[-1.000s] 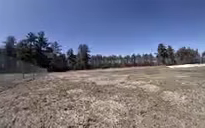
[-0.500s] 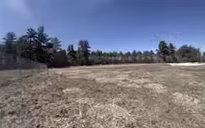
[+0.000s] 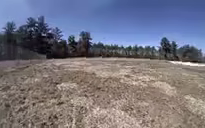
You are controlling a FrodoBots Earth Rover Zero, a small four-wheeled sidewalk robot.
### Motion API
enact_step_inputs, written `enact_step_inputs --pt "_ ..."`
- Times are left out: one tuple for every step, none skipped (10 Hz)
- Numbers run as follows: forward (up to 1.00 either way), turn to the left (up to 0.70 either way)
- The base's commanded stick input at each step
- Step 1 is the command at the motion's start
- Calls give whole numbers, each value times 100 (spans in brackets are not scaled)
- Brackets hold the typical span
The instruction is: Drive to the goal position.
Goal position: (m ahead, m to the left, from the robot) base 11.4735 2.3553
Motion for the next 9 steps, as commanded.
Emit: enact_step_inputs --pt "70 0" --pt "70 0" --pt "70 0" --pt "70 0" --pt "70 0" --pt "70 0" --pt "70 0" --pt "70 0" --pt "70 0"
